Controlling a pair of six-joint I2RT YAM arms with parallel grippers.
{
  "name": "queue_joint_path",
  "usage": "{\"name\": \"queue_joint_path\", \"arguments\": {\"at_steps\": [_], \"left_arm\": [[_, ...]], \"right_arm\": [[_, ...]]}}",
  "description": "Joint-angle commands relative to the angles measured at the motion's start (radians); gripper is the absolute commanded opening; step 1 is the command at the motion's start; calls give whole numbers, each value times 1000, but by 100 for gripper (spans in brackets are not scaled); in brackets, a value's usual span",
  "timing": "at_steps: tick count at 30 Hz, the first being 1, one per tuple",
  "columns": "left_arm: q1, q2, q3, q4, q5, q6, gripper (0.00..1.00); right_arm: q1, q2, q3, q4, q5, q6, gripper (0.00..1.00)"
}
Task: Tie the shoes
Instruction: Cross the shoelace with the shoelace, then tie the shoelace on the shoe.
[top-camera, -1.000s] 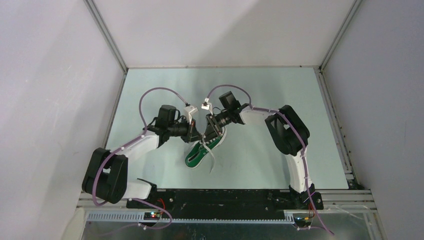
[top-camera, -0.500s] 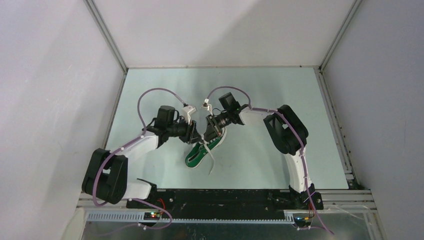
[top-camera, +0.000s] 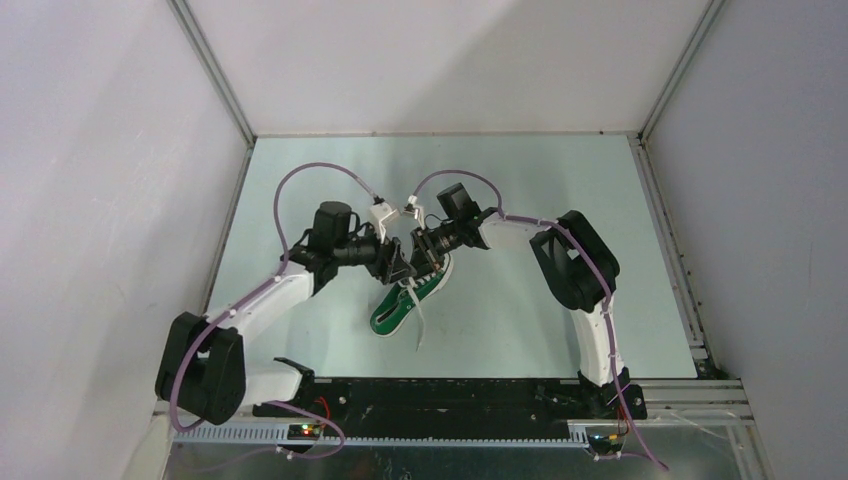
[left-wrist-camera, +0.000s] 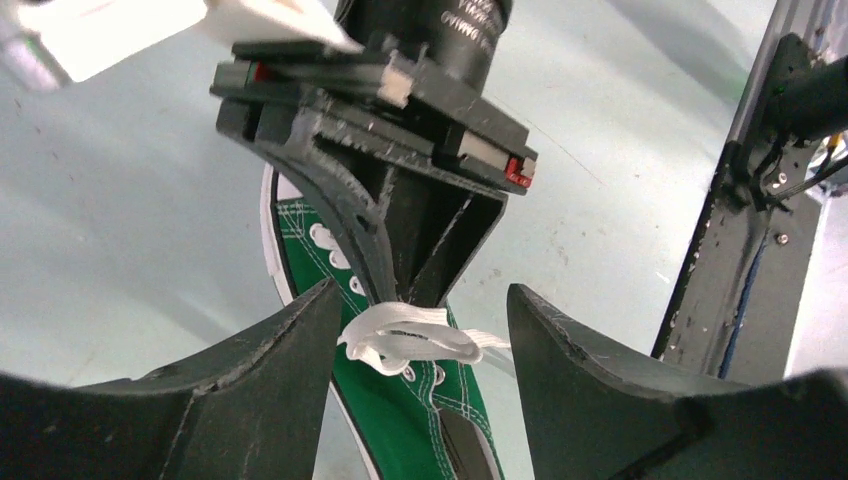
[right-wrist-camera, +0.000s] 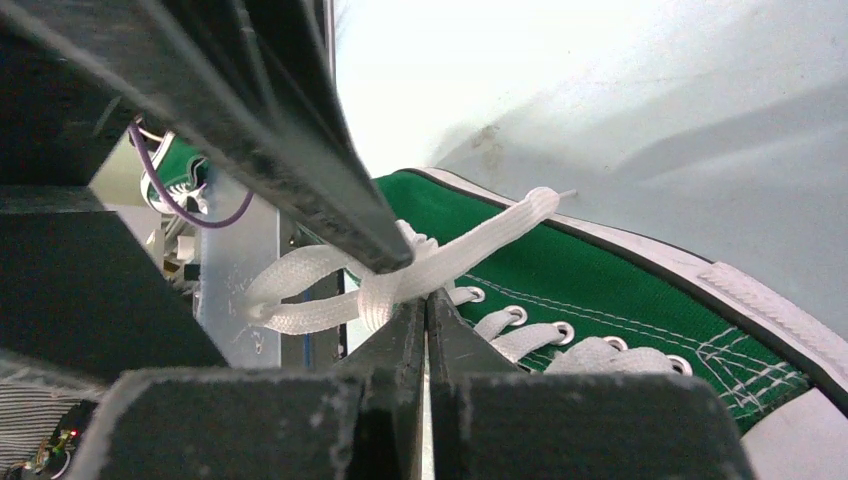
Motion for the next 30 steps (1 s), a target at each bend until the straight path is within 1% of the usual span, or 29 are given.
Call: {"name": "queue_joint_path", "arguments": {"at_steps": [1, 2, 3, 4, 5, 6, 7, 9, 14, 17, 19, 20, 23, 24, 25, 26, 27, 28, 29, 30], "left_arm": [[-13, -6, 91, -148, 31, 244, 69], [-13, -7, 111, -179, 53, 286, 69], [-14, -5, 124, -243, 64, 378, 70], [-14, -2, 147, -275, 86, 423, 70], [-13, 1, 159, -341, 94, 520, 70], [-13, 12, 184, -374, 106, 567, 70], [-13, 18, 194, -427, 110, 649, 70], [-14, 40, 225, -487, 117, 741, 70], [-26, 96, 275, -537, 133, 838, 67], [-41, 115, 289, -564, 138, 880, 61], [-45, 127, 302, -571, 147, 885, 53], [-46, 132, 306, -576, 152, 885, 47], [-51, 145, 312, -584, 179, 883, 38], [-53, 145, 310, -578, 177, 874, 32], [-57, 142, 300, -567, 161, 866, 29], [-59, 137, 293, -531, 147, 837, 23], [-61, 123, 271, -507, 114, 823, 20], [-61, 113, 259, -457, 96, 791, 14], [-61, 96, 236, -434, 60, 779, 12], [-60, 90, 229, -407, 29, 764, 6]], "right_arm": [[2, -45, 13, 12, 20, 5, 0], [0, -45, 13, 11, 20, 5, 0], [0, -44, 14, 11, 20, 5, 0], [0, -43, 13, 11, 20, 5, 0], [0, -43, 14, 12, 19, 8, 0], [-1, -43, 14, 14, 19, 8, 0], [-2, -43, 14, 15, 19, 10, 0], [-1, -41, 13, 15, 21, 13, 0], [1, -38, 14, 16, 25, 14, 0], [-2, -37, 14, 13, 29, 13, 0], [-2, -37, 14, 10, 30, 13, 0], [-3, -37, 14, 8, 31, 12, 0], [-8, -35, 14, 5, 34, 12, 0], [-9, -35, 13, 2, 36, 11, 0], [-10, -35, 13, 1, 37, 10, 0], [-12, -35, 13, -1, 38, 10, 0], [-12, -35, 13, -3, 38, 9, 0], [-13, -35, 14, -4, 39, 9, 0], [-13, -35, 14, -4, 40, 8, 0], [-14, -35, 13, -6, 41, 7, 0]]}}
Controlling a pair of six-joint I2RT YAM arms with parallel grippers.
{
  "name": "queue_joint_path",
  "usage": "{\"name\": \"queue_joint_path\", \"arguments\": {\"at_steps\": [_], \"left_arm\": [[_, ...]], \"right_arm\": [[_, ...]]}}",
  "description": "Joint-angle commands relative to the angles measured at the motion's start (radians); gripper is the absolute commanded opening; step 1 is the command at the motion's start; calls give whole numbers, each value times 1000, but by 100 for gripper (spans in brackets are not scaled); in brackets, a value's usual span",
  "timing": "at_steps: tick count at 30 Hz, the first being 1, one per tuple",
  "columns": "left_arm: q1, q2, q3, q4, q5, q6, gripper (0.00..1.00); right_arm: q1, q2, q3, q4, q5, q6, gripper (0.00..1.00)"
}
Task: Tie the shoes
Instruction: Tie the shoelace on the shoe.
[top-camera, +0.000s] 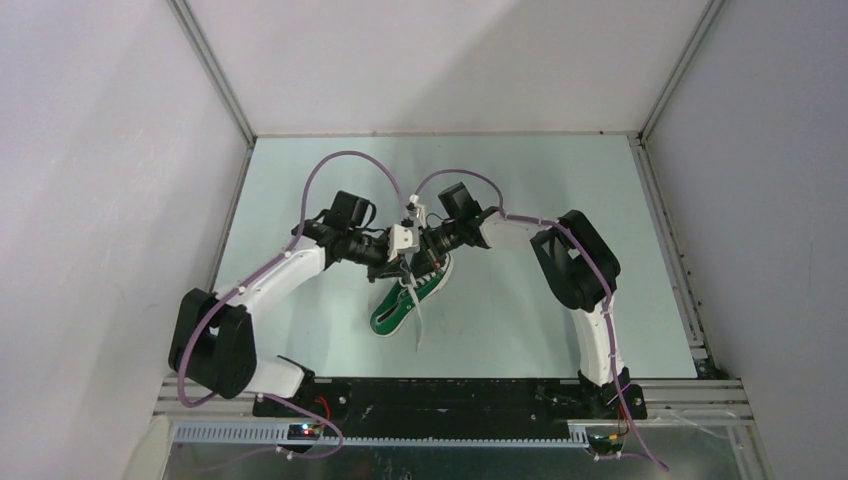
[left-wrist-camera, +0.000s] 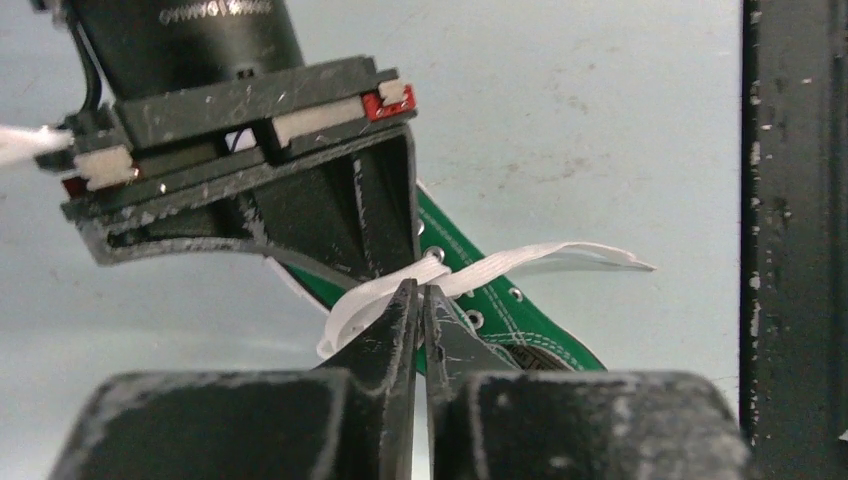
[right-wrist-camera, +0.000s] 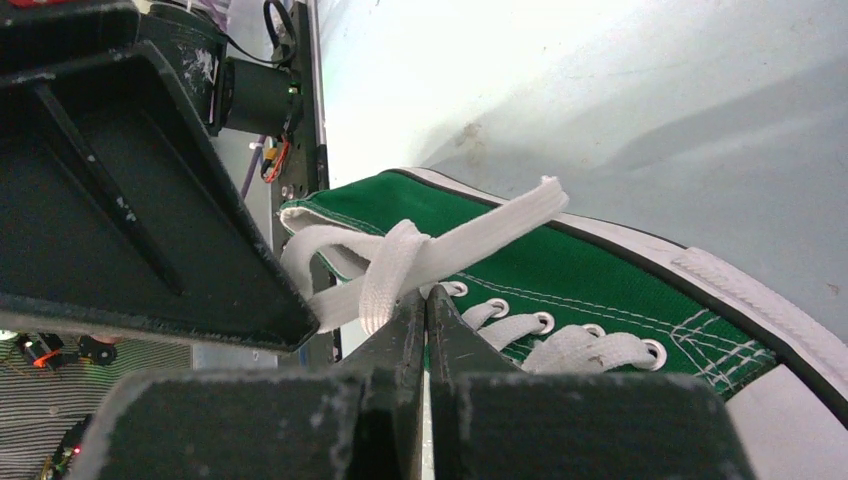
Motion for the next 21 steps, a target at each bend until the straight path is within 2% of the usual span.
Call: {"name": "queue_joint_path", "arguments": {"at_steps": [1, 3, 10, 21], "left_arm": [[-6, -56, -37, 124, -93, -67, 3], [0, -63, -43, 128, -123, -101, 0], [34, -93, -66, 67, -192, -199, 0], [44, -52, -81, -40, -227, -156, 0]], "right_arm": [[-8, -36, 14, -1, 13, -3, 0], [-9, -38, 13, -8, 16, -6, 0], [-41, -91, -11, -77, 67, -25, 0], [-71, -187, -108, -176, 137, -86, 0]]}}
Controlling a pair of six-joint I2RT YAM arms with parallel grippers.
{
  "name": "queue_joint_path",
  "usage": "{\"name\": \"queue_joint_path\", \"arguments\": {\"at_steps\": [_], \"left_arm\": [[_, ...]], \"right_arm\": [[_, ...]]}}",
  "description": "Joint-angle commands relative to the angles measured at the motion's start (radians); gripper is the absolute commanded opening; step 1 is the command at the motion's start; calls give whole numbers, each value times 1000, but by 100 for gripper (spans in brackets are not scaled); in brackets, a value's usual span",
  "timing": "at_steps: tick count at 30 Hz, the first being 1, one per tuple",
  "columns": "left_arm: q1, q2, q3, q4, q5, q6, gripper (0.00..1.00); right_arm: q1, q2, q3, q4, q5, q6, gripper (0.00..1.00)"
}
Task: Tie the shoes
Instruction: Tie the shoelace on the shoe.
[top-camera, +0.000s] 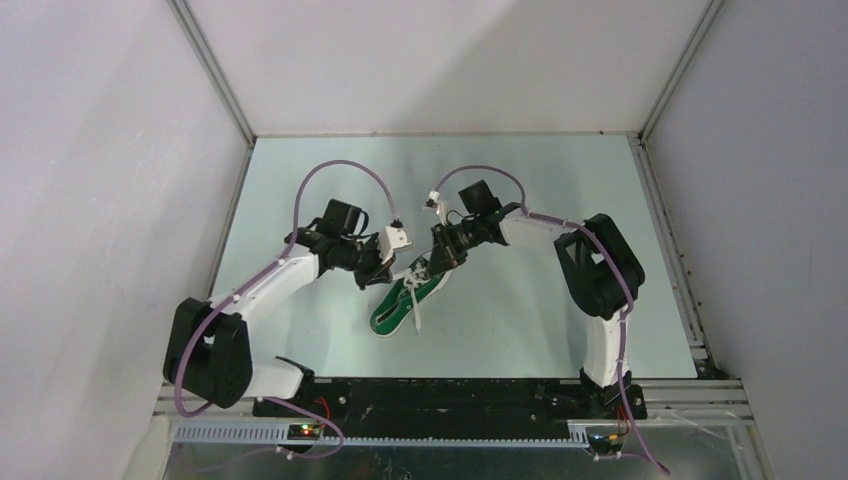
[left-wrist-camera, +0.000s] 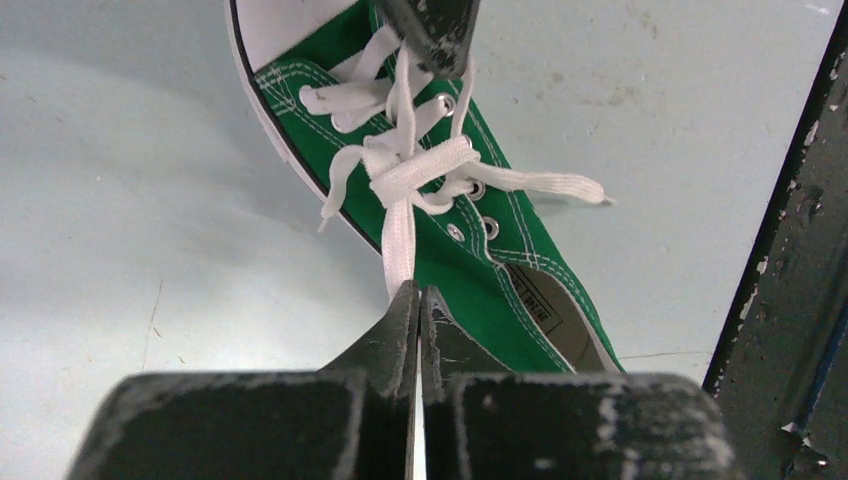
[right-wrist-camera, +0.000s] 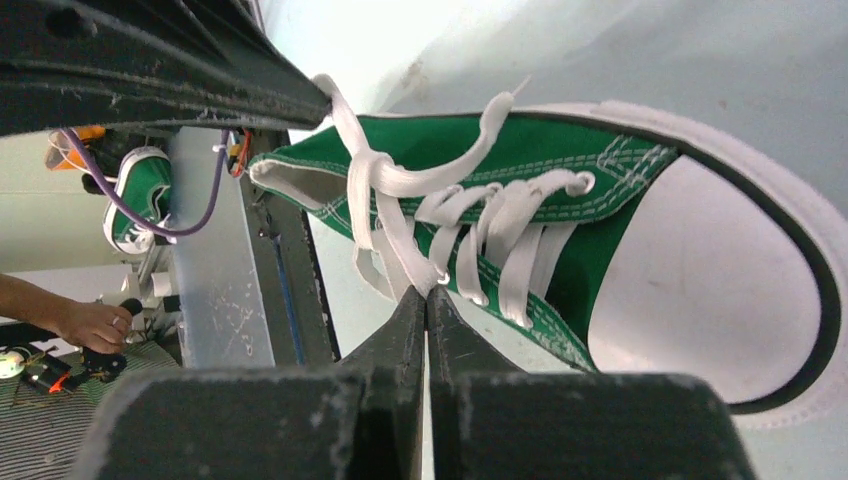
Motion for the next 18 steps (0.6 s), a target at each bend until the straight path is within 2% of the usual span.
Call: {"name": "queue_joint_path", "arguments": {"at_steps": [1, 9, 18], "left_arm": [[7, 9, -1, -60, -25, 26, 0], [18, 42, 7, -154, -32, 87, 0], [100, 100, 10, -139, -110, 77, 0]], "right_arm": [[-7, -77, -33, -60, 36, -58, 0], [-3, -133, -98, -116, 59, -153, 0], [-3, -178, -165, -95, 101, -154, 0]]}}
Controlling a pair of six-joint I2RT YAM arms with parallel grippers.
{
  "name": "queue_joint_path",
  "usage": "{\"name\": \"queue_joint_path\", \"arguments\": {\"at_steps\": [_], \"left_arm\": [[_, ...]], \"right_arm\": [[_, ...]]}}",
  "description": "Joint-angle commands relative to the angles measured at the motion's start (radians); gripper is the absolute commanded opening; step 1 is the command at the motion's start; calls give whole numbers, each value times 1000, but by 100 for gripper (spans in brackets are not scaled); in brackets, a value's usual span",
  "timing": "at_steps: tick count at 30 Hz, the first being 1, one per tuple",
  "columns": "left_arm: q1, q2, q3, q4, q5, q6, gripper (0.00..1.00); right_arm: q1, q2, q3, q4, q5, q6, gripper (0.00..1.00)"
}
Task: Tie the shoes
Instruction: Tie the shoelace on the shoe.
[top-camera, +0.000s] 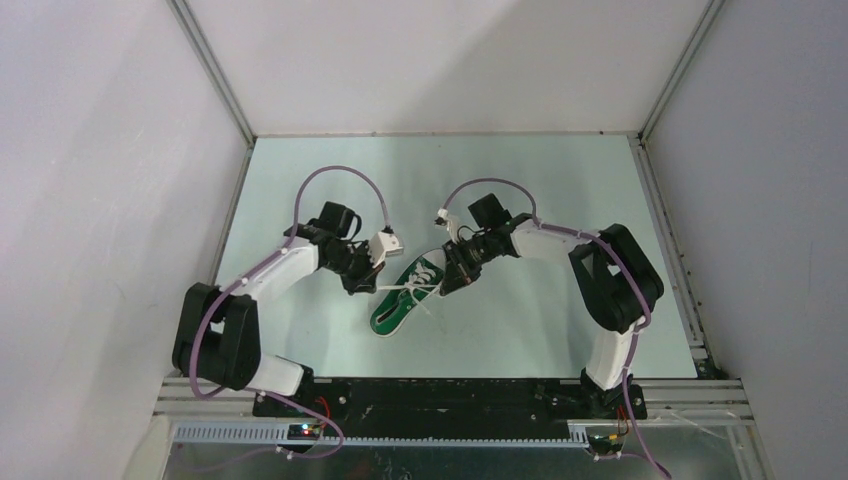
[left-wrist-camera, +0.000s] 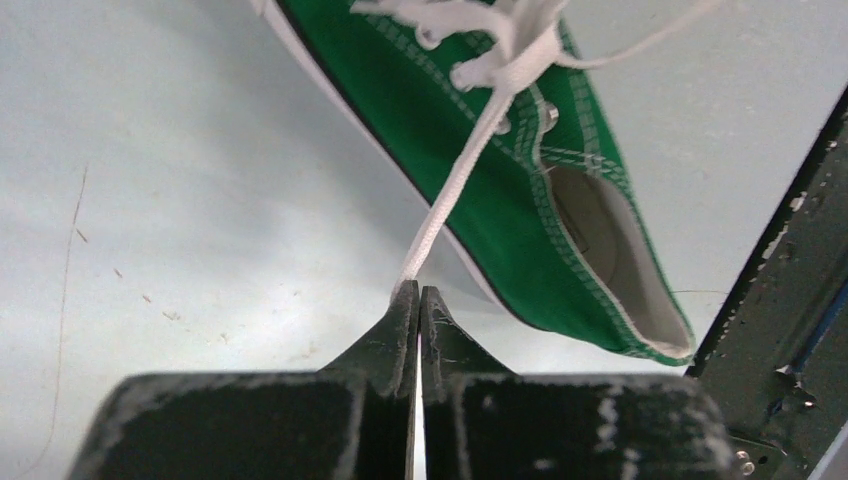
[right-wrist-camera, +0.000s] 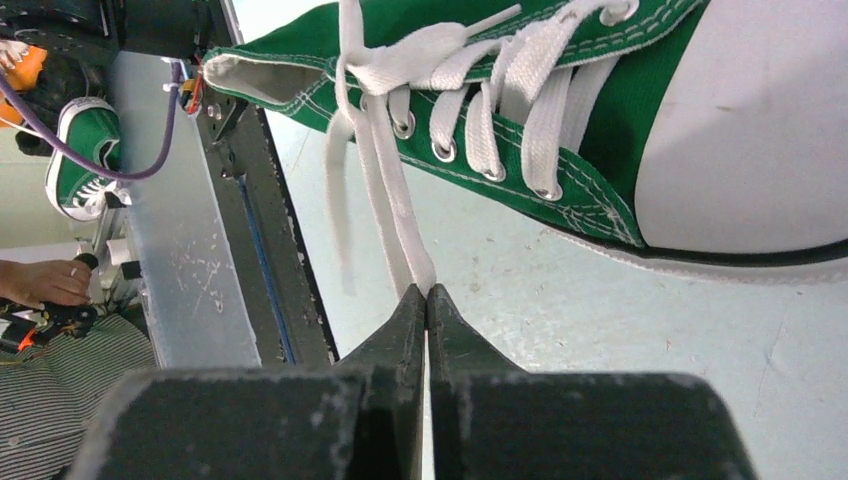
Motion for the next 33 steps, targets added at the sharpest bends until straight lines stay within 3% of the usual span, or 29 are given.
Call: {"name": "queue_joint_path", "arguments": {"at_steps": [1, 11, 27, 33], "left_arm": [[38, 33, 10, -2, -50, 20, 0], [47, 64, 17, 19, -33, -9, 0], [86, 85, -4, 56, -136, -6, 0], [90, 87, 5, 50, -101, -13, 0]], "right_arm": [[-4, -53, -18, -1, 38, -34, 0], [-11, -38, -30, 21, 63, -43, 0], [-20, -47, -59, -18, 125, -100, 0], [-19, -47, -57, 13, 79, -82, 0]]}}
